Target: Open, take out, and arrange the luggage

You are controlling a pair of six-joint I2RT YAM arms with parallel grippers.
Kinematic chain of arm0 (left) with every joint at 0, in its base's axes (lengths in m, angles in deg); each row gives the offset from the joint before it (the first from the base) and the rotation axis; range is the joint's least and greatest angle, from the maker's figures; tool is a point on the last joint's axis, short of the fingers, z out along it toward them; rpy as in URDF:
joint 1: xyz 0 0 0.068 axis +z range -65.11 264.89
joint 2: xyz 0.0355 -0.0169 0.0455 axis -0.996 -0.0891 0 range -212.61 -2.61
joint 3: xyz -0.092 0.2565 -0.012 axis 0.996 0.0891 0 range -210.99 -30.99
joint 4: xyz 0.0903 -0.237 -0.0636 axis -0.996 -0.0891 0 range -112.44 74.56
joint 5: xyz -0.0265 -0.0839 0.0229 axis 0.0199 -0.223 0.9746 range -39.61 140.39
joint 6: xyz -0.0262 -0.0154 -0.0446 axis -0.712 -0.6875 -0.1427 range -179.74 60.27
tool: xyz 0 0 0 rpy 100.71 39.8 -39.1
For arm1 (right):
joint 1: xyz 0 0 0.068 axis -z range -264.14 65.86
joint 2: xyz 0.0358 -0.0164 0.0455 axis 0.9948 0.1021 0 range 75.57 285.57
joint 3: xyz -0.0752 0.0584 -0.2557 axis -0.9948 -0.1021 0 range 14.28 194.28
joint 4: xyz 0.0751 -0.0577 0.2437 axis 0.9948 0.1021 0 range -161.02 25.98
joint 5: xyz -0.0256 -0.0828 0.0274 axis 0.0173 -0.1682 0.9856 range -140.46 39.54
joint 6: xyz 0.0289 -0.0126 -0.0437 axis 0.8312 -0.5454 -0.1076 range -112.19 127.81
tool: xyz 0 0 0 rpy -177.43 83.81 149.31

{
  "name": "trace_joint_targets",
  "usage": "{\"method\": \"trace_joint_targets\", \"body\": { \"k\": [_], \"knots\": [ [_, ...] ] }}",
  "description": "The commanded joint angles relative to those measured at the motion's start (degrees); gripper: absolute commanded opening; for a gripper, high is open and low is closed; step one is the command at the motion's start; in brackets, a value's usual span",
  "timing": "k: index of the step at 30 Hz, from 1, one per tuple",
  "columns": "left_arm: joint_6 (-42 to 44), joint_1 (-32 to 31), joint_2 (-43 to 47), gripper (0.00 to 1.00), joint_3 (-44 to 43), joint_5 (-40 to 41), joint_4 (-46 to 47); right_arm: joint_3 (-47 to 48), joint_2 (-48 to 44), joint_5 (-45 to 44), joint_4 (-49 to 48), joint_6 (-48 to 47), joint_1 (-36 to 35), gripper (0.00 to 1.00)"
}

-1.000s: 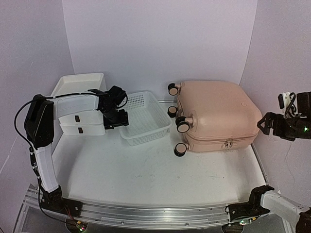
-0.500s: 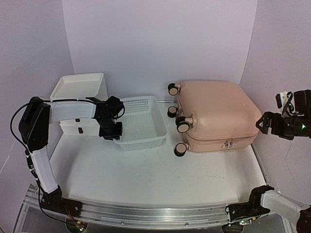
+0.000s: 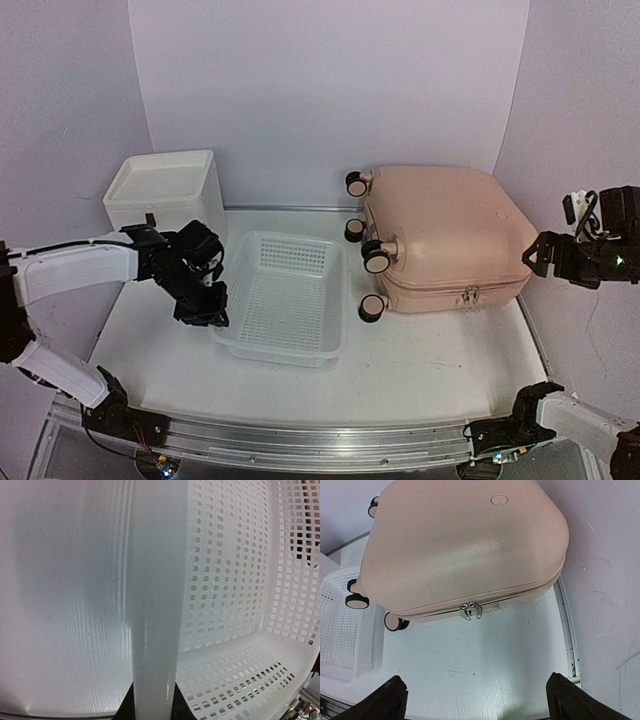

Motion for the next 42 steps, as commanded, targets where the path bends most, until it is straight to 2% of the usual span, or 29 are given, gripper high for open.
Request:
{"method": "trace_joint_targets", "body": {
  "k": [1, 4, 10, 14, 16, 20, 26, 29, 30, 33, 35, 37, 42],
  "knots": [
    [-14.59, -0.38, 13.43, 0.0, 5.66, -1.36, -2.98, -0.77, 0.43, 1.06, -3.09, 0.33, 0.3, 0.98],
    [-24.11, -0.56, 21.8, 0.0, 7.76, -0.83, -7.69, -0.81, 0.93, 1.49, -3.54, 0.34, 0.21, 0.98],
    [-38.66, -0.74, 34.61, 0.0, 5.68, 4.25, -20.65, -1.54, 1.35, 2.15, -5.18, 0.92, 0.23, 0.98],
    [-48.21, -0.74, 40.28, 0.0, 1.27, 12.69, -32.86, -1.93, 1.47, 2.52, -5.7, 1.32, 0.27, 0.98],
    [-52.69, -0.74, 42.88, 0.0, 0.23, 18.35, -35.81, -2.11, 1.39, 2.48, -5.81, 1.31, 0.23, 0.98],
    [-63.56, -0.74, 45.18, 0.0, 2.01, 28.22, -36.79, -2.14, 1.39, 2.42, -6.1, 1.64, 0.26, 0.98],
    [-75.0, -0.74, 40.59, 0.03, 2.7, 38.89, -36.73, -0.64, 2.08, 2.79, -6.12, 1.66, 0.33, 0.98],
    [-78.5, -0.74, 38.8, 0.14, 3.47, 40.43, -36.55, -0.3, 1.81, 2.69, -6.15, 1.58, 0.23, 0.98],
    [-78.66, -0.74, 38.43, 0.22, 3.48, 40.54, -36.46, -0.33, 1.78, 2.71, -6.13, 1.65, 0.19, 0.98],
    [-76.76, -0.74, 37.8, 0.61, 3.49, 39.25, -36.17, -0.73, 1.85, 2.89, -6.12, 1.79, 0.27, 0.98],
    [-73.74, -0.74, 37.71, 0.78, 3.25, 37.72, -35.71, -1.21, 2.13, 3.07, -6.09, 1.84, 0.19, 0.98],
    [-70.08, -0.74, 37.89, 0.86, 2.89, 36.53, -35.43, -1.58, 2.63, 3.36, -6.14, 1.87, 0.25, 0.98],
    [-55.4, -0.72, 40.05, 0.95, 1.54, 36.09, -32.63, -0.83, 4.55, 4.39, -6.14, 1.69, 0.2, 0.98]
  ]
}}
